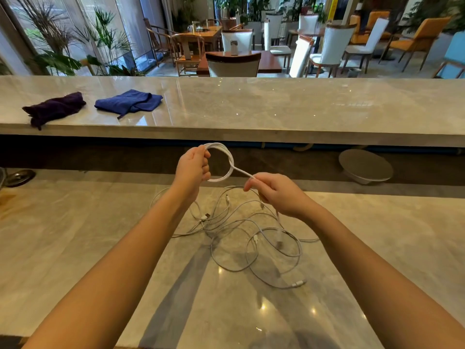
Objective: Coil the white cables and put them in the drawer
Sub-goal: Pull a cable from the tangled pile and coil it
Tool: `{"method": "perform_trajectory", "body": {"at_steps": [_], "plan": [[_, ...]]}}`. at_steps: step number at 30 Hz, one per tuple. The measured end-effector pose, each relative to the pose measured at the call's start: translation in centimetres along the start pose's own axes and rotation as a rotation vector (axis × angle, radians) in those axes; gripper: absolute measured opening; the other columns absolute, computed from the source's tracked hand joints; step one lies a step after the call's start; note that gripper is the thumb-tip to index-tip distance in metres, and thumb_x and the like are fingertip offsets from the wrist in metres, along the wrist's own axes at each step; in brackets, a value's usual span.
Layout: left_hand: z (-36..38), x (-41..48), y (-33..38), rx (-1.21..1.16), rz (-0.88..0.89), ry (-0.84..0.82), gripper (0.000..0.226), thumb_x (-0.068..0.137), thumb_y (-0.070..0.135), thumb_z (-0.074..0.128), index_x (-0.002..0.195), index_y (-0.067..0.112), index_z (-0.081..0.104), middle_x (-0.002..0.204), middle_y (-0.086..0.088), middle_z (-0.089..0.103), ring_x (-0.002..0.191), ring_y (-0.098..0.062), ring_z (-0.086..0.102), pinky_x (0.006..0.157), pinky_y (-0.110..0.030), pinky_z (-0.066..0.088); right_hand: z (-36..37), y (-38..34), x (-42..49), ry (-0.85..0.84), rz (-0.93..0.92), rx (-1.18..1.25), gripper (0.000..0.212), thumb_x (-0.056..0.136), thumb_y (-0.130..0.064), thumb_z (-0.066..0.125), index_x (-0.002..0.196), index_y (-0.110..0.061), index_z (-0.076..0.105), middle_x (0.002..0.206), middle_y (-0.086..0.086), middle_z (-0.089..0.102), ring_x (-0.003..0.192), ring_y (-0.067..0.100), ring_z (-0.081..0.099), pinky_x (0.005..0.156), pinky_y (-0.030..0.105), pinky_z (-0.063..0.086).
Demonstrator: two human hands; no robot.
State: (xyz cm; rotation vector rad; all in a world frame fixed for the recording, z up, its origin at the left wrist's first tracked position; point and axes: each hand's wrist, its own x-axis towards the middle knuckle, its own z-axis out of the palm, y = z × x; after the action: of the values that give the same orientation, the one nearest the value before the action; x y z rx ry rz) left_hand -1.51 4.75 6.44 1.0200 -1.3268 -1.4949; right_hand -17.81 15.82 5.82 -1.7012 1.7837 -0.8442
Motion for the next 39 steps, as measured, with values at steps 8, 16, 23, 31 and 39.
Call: {"method": "perform_trajectory", "body": {"at_steps": [8,16,23,31,39], "plan": [[1.3,-1.2,-0.2,-0.677,-0.323,-0.163,0.033,0.101,0.026,0.034,0.079,0.008,0.050,0.050,0.004,0.033,0.039,-0.006,0.027,0.036,-0.017,0.026,1.3,1.9,1.0,-0.038,0.161,-0.409,0.028,0.098,-0.027,0.042,0.102,-0.010,0.064,0.090,0.006,0.066,0.077,0.018,0.063,0.075,0.035,0.053],[1.6,-1.9,-0.9,-0.660,-0.295,-0.156,0.037,0.102,0.032,0.029,0.080,0.010,0.048,0.050,0.004,0.033,0.040,-0.007,0.028,0.039,-0.018,0.028,0.5,-2.1,0.0,0.011,0.224,0.786,0.022,0.083,0.005,0.059,0.102,-0.005,0.064,0.104,0.016,0.066,0.097,0.022,0.067,0.082,0.027,0.057],[2.5,-2.7,-0.5,-0.369,-0.183,-0.162,0.024,0.101,0.019,0.033,0.085,0.009,0.046,0.063,0.000,0.033,0.055,-0.010,0.030,0.055,-0.023,0.032,1.2,-3.6,-0.1,0.305,0.163,0.640,0.016,0.084,-0.008,0.064,0.099,-0.013,0.066,0.097,0.007,0.070,0.092,0.018,0.067,0.078,0.024,0.056],[3.1,-2.4,-1.0,0.025,-0.177,-0.052,0.019,0.098,0.015,0.037,0.086,0.008,0.050,0.076,-0.006,0.052,0.066,-0.016,0.053,0.071,-0.032,0.050,1.8,-2.9,0.6,0.251,0.218,0.936,0.016,0.095,-0.011,0.049,0.098,-0.011,0.064,0.077,0.003,0.068,0.081,0.016,0.066,0.082,0.030,0.052],[3.9,-2.8,-0.5,-0.414,-0.346,-0.015,0.018,0.098,0.013,0.042,0.096,0.002,0.057,0.077,-0.010,0.059,0.061,-0.013,0.060,0.074,-0.030,0.055,1.7,-1.2,0.6,0.286,0.286,0.826,0.015,0.091,-0.009,0.052,0.102,-0.009,0.062,0.074,0.004,0.063,0.074,0.014,0.061,0.070,0.027,0.053]]}}
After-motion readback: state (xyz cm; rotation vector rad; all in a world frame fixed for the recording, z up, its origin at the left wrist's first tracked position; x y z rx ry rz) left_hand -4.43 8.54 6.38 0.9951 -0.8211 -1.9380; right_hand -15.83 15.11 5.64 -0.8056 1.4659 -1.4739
